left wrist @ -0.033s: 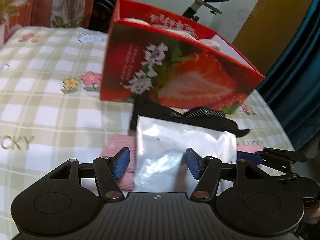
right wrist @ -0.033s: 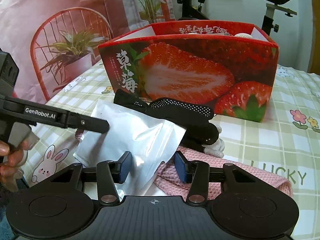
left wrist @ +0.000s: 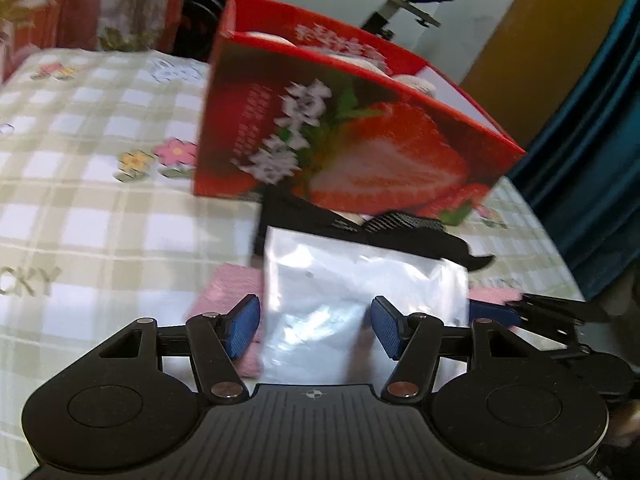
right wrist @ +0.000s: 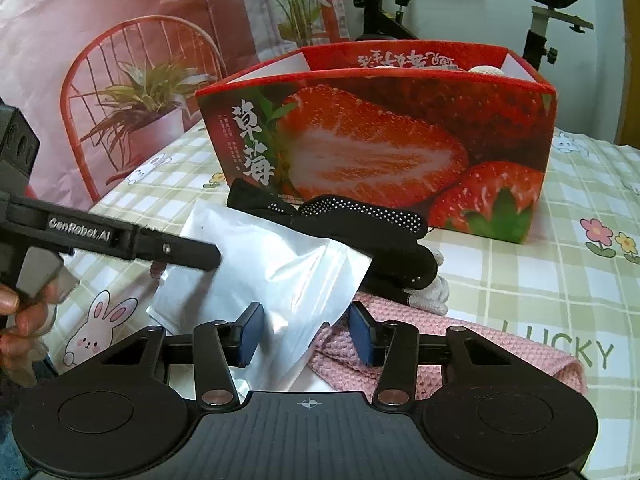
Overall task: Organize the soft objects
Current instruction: 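Close both tools on the white bag's edge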
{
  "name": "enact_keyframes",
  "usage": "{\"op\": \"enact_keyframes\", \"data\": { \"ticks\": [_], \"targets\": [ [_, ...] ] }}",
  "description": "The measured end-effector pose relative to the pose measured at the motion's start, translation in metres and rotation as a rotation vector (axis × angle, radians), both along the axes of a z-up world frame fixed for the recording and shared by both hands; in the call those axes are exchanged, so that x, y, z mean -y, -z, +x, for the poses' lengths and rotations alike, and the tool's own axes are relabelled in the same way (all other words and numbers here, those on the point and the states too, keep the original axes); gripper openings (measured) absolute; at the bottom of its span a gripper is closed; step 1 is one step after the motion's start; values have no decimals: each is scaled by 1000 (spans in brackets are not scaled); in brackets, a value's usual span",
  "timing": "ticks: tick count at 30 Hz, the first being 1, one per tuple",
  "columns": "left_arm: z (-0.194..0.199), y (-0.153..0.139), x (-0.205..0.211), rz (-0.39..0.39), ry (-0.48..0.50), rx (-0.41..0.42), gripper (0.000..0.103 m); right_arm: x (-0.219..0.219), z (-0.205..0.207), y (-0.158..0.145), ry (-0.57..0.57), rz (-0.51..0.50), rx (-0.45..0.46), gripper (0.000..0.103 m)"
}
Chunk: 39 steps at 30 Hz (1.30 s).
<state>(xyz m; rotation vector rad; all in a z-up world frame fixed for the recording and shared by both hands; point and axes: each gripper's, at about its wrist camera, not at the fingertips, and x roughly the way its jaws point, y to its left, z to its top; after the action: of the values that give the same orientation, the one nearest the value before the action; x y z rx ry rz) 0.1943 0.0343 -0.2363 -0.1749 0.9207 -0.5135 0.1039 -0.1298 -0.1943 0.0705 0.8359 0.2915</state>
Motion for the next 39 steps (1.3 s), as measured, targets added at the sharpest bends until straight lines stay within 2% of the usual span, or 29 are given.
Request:
{"op": "enact_keyframes", "data": {
  "ticks": [4,6,8,10,20,30,36,39],
  "targets": [
    [-11,1,8,17,30,11,64,3,0,2,15,20,-5,43],
    [-15,2,6,2,25,5,63,4,0,2,22,33,-8,43],
    [-19,3,3,-27,19,-10,54,7,-2,2,39,57,-7,43],
    [-25,6,3,-42,16,-19,51,9,-4,3,56,74,-5,43],
    [-37,17,5,-68,-9,-11,50,9,-13,4,70,85,14,43],
    [-37,10,5,-89,-15,12,50,15,-18,-4,100,113,46,27],
    [-38,-1,9,-94,4,44,50,9,-21,-13,80,98,89,26],
    [-36,1,9,-84,0,32,49,10,-21,-13,83,100,87,25]
  ]
}}
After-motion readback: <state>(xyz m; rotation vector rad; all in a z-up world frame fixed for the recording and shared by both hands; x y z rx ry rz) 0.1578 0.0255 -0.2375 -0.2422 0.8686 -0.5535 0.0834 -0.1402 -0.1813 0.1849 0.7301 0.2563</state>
